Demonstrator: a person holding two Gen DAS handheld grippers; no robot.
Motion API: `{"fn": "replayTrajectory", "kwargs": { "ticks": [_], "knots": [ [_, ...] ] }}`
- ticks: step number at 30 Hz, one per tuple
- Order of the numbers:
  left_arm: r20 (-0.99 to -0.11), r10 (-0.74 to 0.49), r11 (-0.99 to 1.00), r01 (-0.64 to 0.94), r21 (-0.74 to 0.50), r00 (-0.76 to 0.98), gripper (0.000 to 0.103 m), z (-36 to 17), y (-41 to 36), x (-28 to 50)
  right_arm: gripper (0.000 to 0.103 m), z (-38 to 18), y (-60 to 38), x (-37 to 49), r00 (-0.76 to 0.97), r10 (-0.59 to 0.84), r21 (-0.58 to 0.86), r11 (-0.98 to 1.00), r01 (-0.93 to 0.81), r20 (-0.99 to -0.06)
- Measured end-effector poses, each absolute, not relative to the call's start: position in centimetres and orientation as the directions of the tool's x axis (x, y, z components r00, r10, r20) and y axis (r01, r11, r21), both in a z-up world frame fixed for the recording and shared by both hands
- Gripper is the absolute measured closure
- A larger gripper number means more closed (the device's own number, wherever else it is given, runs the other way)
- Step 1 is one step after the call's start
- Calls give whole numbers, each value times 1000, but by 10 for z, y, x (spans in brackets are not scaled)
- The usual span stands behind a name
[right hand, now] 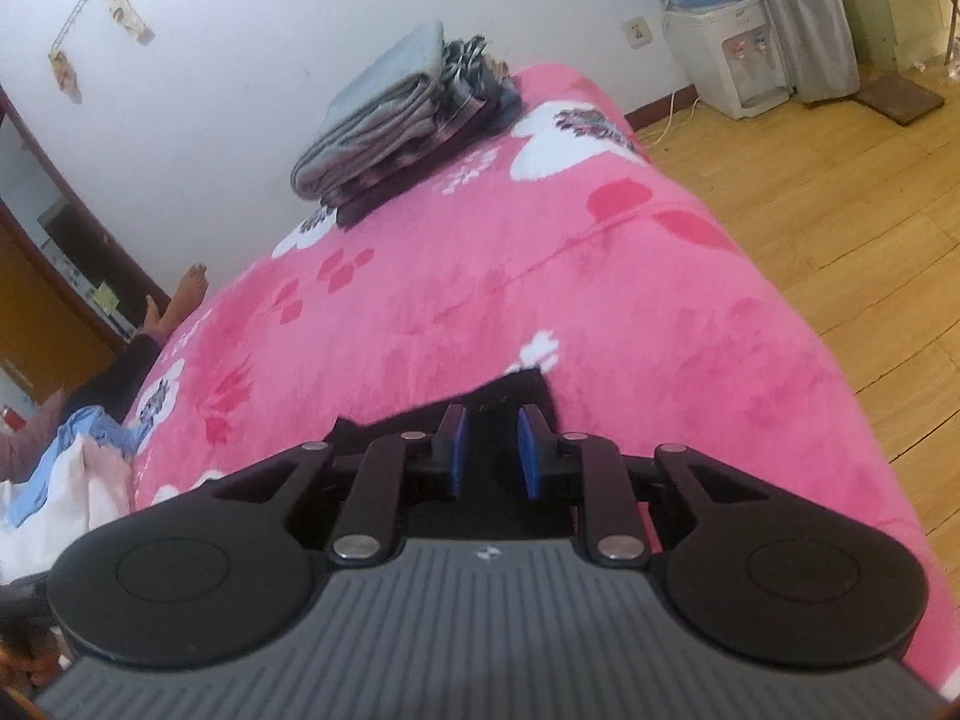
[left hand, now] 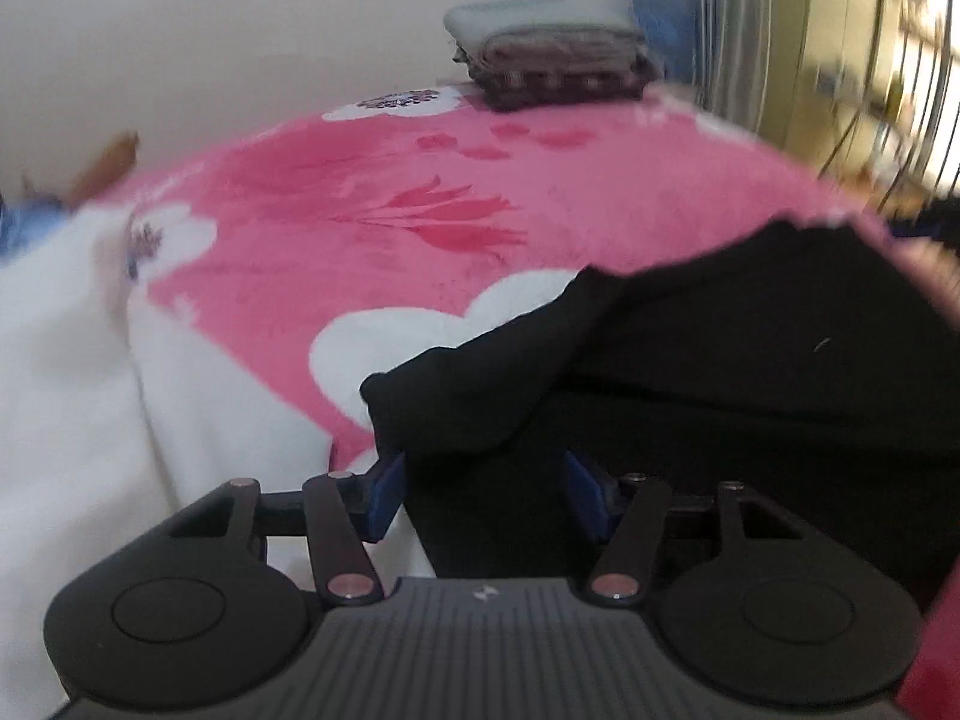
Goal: Fold clothes
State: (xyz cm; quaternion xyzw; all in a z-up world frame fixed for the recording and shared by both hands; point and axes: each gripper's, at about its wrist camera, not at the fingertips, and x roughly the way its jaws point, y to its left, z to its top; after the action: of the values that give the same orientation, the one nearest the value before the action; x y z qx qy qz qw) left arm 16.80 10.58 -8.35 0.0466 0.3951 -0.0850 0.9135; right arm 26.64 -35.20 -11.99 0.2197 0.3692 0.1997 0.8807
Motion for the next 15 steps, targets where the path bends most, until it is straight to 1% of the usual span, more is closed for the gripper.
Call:
{"fn": "replayTrajectory", "kwargs": {
  "ticks": [2,6,9,10,12,13,15],
  "knots": [
    [-728,-65,980,182,82,682,48,-89,93,176,84,-124,-350,267,639,522,544,818,-188,-564],
    [-699,-40,998,2,-56,714,48,-80,120,205,84,-126,-344,268,631,525,537,820,-196,-571],
    [-690,25,983,-141,-113,724,48,-81,145,221,84,-127,-342,269,632,516,522,829,-200,-578],
    [-697,16,972,-176,-158,716,48,-84,154,224,84,-127,-344,269,636,509,518,833,-195,-580],
    [-695,-66,936,-196,-291,716,47,-89,172,224,84,-129,-349,270,643,498,520,836,-178,-581],
    [-687,-109,917,-194,-348,718,44,-92,179,222,84,-130,-352,272,644,501,527,832,-175,-578],
    [-681,-159,903,-174,-393,715,40,-97,185,219,79,-131,-358,274,642,511,542,822,-172,-571]
  ]
}}
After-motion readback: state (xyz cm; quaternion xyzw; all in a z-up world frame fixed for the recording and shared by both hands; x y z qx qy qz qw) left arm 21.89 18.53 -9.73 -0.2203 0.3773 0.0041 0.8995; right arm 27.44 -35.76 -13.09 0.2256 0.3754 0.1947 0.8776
